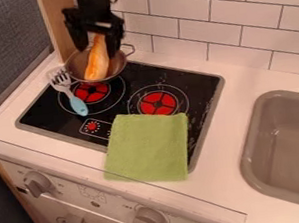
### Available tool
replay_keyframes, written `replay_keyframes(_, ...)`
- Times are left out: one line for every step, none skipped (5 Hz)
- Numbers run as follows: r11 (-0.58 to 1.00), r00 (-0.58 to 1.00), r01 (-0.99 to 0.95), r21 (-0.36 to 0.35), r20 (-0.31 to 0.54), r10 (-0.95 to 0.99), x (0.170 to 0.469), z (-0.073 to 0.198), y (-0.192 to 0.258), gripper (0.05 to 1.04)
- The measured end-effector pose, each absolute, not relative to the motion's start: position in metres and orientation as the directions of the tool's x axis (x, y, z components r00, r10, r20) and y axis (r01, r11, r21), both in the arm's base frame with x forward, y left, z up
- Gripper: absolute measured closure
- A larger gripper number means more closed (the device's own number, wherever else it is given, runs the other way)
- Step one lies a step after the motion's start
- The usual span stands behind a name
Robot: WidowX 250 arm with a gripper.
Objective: Move the bread into the silver pot
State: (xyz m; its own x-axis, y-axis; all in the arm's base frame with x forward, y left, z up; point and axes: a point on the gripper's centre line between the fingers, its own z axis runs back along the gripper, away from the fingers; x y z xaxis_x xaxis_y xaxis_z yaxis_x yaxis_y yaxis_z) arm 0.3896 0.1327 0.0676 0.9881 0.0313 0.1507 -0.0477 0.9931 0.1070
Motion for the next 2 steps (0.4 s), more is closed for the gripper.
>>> replay_keyframes(0.997,0.981,-0.044,0.061,0.194,0.032,0.369,0.096,0.115,0.079)
replay_keyframes(0.999,0.979,-0.015,0.034,0.204,0.007,0.349,0.104,0.096,0.083)
